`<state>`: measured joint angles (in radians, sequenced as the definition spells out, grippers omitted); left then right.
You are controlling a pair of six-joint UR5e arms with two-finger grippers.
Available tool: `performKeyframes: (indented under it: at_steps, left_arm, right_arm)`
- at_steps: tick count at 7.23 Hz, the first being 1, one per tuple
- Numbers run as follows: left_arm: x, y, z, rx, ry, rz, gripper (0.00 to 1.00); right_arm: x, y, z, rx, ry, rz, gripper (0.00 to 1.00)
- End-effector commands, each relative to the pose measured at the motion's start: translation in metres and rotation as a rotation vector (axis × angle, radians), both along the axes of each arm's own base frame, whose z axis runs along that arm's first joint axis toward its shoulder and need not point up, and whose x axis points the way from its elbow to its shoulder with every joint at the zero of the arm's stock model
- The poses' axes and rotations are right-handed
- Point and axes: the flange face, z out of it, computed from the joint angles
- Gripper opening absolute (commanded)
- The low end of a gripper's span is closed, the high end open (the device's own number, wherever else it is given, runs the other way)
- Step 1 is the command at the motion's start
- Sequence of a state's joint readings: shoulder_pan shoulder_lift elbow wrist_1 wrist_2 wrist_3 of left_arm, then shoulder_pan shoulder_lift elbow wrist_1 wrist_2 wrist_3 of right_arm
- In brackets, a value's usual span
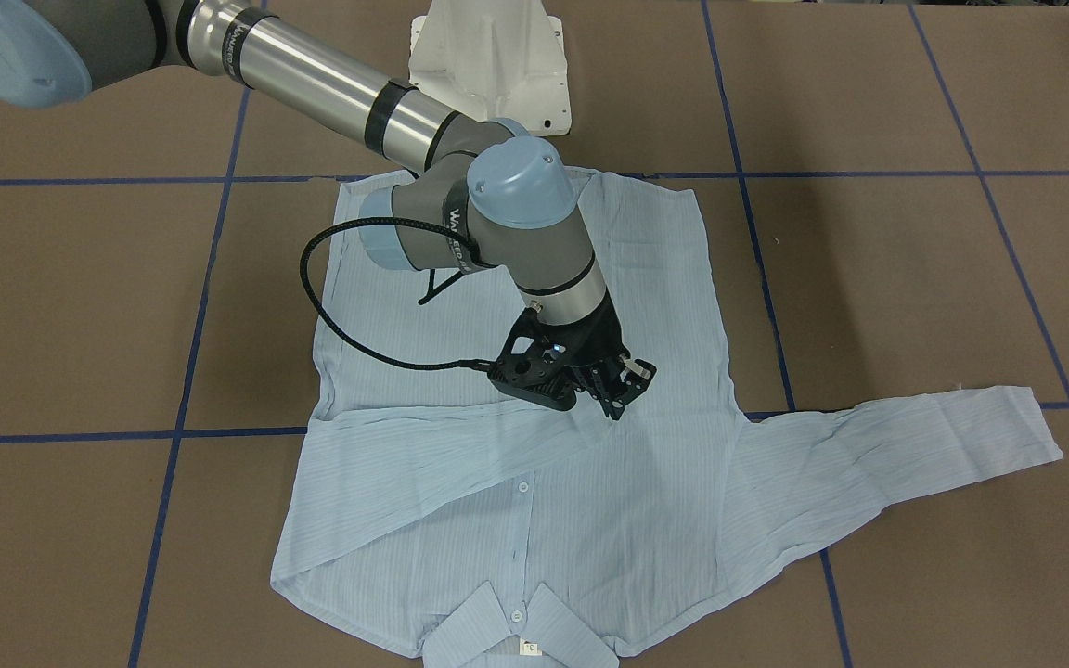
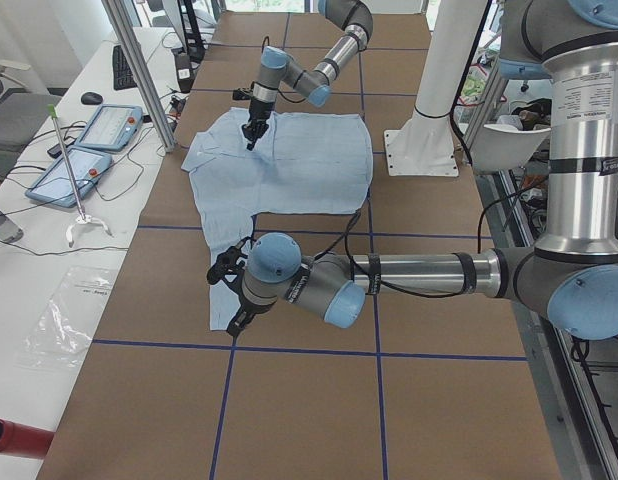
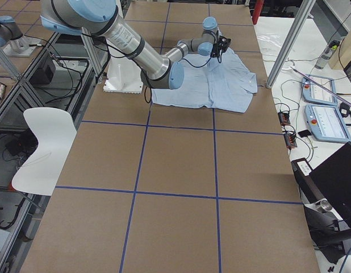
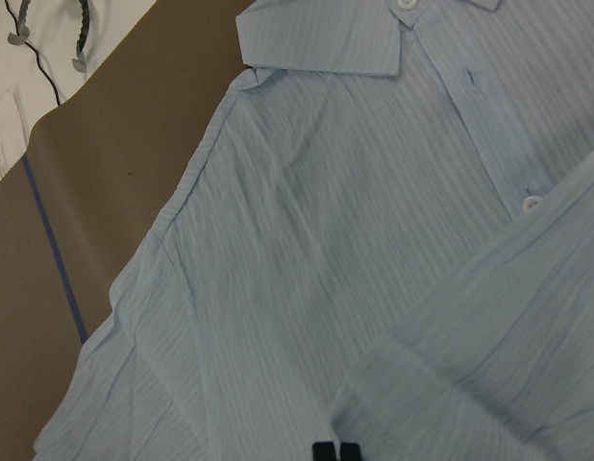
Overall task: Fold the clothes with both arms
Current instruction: 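Carry the grasped sleeve with the right gripper across the shirt front, then lay the sleeve cuff near the collar and release with the right gripper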
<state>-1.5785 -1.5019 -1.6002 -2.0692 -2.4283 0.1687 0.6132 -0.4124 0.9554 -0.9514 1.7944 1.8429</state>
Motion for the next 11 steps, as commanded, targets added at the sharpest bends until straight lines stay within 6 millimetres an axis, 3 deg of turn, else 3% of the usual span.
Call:
performKeyframes:
  at_steps: [1, 2, 3, 4, 6, 7, 8, 10, 11]
  left_arm:
    - [0.0, 0.0, 0.0, 0.0, 0.0, 0.0, 0.99]
    - [0.0, 0.0, 0.0, 0.0, 0.0, 0.0, 0.99]
    - [0.0, 0.0, 0.001, -0.003, 0.0, 0.0, 0.99]
    - [0.0, 0.0, 0.001, -0.003, 0.0, 0.0, 0.99]
    - [0.013, -0.005, -0.002, 0.0, 0.0, 0.023, 0.99]
    - [0.041, -0.015, -0.009, 0.007, -0.005, 0.074, 0.99]
    - [0.053, -0.019, 0.003, -0.085, 0.024, 0.043, 0.99]
    - [0.067, -0.054, 0.013, -0.254, 0.067, -0.054, 0.99]
    - [0.085, -0.065, 0.025, -0.309, 0.08, -0.064, 0.99]
  right_arm:
    - [-0.007, -0.003, -0.009, -0.03, -0.004, 0.029, 0.0]
    - [-0.007, -0.005, -0.008, -0.027, 0.002, 0.043, 0.0]
    - [-0.009, -0.008, -0.006, -0.027, -0.022, 0.062, 0.25]
    - [-0.021, -0.011, -0.018, -0.013, -0.034, 0.111, 0.96]
    - [-0.033, -0.006, -0.042, -0.026, -0.045, 0.116, 0.99]
    - [-0.031, -0.004, -0.048, -0.035, -0.059, 0.12, 1.0]
    - [-0.018, -0.002, -0.042, -0.024, -0.064, 0.105, 1.0]
    - [0.049, 0.023, 0.03, 0.019, 0.0, 0.003, 1.0]
    - [0.082, 0.027, 0.049, 0.007, 0.025, -0.029, 1.0]
